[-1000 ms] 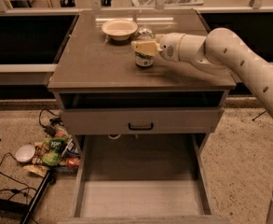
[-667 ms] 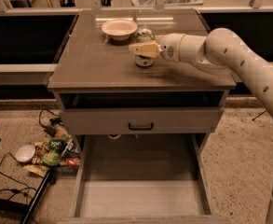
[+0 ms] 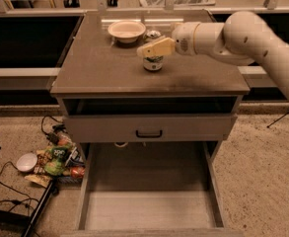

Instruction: Pick 7up can from middle drawer and place on counter

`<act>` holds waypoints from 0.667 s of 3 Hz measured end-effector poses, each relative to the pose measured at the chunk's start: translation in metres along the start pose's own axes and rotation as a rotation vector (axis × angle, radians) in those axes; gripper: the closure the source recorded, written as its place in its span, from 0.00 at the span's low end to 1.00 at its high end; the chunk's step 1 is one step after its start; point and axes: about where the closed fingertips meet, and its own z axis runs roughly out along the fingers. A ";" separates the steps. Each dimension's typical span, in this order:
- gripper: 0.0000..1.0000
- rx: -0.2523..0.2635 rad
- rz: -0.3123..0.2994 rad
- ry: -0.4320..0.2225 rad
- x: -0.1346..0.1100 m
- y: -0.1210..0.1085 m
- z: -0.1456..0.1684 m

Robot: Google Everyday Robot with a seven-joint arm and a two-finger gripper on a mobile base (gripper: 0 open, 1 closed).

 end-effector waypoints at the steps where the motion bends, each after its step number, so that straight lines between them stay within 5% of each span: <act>1: 0.00 0.051 -0.227 0.152 -0.030 0.005 -0.060; 2: 0.00 0.123 -0.385 0.206 -0.059 0.015 -0.126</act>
Offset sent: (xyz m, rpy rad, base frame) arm -0.1448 -0.2208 0.1436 -0.5419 -0.3590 -0.2396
